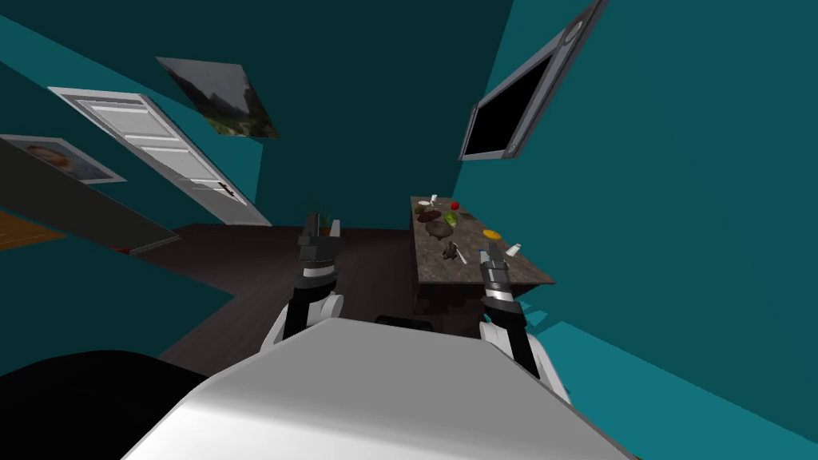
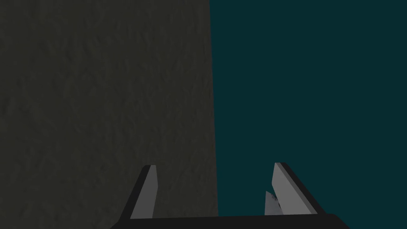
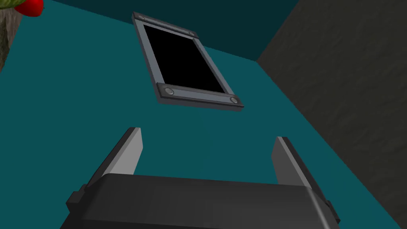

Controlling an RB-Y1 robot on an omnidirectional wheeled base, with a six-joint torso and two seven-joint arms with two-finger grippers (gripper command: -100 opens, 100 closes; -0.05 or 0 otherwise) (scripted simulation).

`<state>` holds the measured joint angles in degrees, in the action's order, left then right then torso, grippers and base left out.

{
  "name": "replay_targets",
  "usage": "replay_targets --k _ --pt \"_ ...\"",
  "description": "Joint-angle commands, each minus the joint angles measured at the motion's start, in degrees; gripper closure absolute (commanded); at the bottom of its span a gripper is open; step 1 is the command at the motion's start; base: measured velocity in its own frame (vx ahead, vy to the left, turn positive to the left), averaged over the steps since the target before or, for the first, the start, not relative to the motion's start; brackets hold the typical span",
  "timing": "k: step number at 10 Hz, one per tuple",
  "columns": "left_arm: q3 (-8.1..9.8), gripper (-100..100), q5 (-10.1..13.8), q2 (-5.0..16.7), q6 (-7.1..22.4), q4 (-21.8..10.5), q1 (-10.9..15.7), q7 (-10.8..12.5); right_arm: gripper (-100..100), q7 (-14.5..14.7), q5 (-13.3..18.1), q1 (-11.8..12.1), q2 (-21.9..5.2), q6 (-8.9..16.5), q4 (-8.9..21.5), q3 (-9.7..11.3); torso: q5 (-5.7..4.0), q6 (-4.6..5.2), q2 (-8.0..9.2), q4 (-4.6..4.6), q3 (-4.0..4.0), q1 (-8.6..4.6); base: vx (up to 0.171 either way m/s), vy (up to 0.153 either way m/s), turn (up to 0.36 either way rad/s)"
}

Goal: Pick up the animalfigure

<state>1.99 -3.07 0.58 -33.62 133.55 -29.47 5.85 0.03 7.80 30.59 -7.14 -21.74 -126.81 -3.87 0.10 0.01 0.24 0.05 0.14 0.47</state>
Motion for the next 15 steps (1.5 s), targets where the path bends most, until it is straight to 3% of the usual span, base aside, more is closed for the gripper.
replay_targets --k 1,2,4,15 --pt "0.00 0 0.00 0.00 0.00 0.00 0.00 0.00 -100 2.86 0.93 0.43 -1.29 0.36 0.07 -1.62 0.00 0.00 0.00 0.00 0.00 0.00 -0.057 0.155 -0.175" --pt "0.00 0 0.00 0.00 0.00 0.00 0.00 0.00 -100 3.24 0.93 0.43 -1.29 0.36 0.07 -1.62 0.02 0.00 -0.02 0.00 0.00 0.10 -0.024 0.110 -0.047" --pt "0.00 0 0.00 0.00 0.00 0.00 0.00 0.00 -100 7.04 2.36 0.97 -3.02 0.53 0.73 -4.00 -0.03 -0.01 -0.15 -0.03 -0.08 -0.14 -0.031 0.089 -0.108" --pt "0.00 0 0.00 0.00 0.00 0.00 -0.01 0.00 -100 21.64 7.41 3.41 -8.55 0.33 3.37 -10.64 -0.02 -0.02 -0.29 -0.06 -0.16 -0.11 -0.015 0.082 -0.066"
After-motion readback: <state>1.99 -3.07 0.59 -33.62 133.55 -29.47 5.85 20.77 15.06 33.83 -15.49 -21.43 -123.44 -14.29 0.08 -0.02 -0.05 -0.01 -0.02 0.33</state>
